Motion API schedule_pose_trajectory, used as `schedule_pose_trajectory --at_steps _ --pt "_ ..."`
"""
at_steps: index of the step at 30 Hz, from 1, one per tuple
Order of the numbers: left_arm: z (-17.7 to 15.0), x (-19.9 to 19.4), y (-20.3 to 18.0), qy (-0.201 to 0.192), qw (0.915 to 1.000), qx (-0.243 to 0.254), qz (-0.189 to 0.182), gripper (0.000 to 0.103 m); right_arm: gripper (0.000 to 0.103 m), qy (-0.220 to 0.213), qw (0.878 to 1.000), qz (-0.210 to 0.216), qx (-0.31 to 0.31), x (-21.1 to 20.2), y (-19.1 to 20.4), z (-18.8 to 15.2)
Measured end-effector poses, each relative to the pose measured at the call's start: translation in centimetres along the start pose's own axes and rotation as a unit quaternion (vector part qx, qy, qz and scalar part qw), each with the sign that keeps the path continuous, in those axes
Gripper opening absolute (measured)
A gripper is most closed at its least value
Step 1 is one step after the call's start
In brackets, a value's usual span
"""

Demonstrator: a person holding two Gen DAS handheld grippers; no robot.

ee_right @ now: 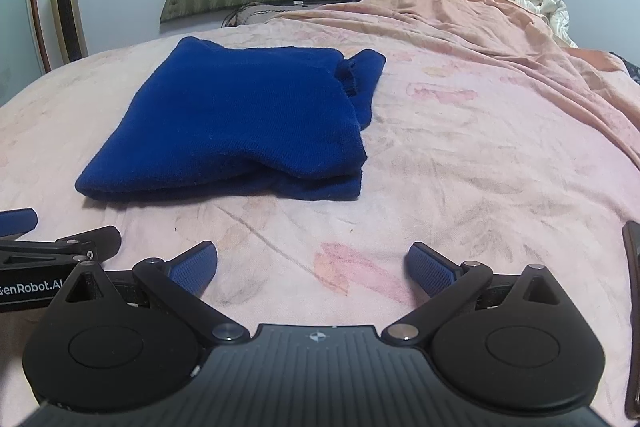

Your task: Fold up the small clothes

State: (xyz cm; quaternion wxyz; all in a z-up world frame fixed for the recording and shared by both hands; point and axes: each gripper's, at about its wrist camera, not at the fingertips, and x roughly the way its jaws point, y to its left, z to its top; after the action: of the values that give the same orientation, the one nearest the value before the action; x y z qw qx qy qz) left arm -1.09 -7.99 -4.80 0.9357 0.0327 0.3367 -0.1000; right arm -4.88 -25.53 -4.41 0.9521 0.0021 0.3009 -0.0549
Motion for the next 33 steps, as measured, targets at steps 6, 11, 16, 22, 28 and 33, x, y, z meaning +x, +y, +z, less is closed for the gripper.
schedule_pose_trajectory --at_steps 6,11,16,22,28,33 --pt "0.0 0.0 0.0 0.000 1.0000 0.000 0.000 0.103 0.103 0.007 1.000 -0.007 0.017 0.2 -1.7 0.4" --pt "0.0 0.0 0.0 0.000 1.0000 0.000 0.000 0.103 0.103 0.005 1.000 -0.009 0.001 0.1 -1.3 0.0" --pt "0.0 0.0 0.0 0.000 1.0000 0.000 0.000 0.103 0.103 0.007 1.000 -0.013 -0.002 0.3 -1.2 0.1" --pt "0.0 0.0 0.0 0.000 1.0000 0.000 0.000 0.103 0.103 0.007 1.000 -0.013 -0.002 0.4 -1.3 0.2" --pt "0.0 0.0 0.0 0.000 1.0000 0.000 0.000 0.103 0.103 0.007 1.000 -0.014 -0.002 0.4 -1.3 0.2" --pt "0.0 0.0 0.0 0.000 1.0000 0.000 0.000 0.103 0.103 0.007 1.000 -0.014 -0.002 0.4 -1.2 0.2"
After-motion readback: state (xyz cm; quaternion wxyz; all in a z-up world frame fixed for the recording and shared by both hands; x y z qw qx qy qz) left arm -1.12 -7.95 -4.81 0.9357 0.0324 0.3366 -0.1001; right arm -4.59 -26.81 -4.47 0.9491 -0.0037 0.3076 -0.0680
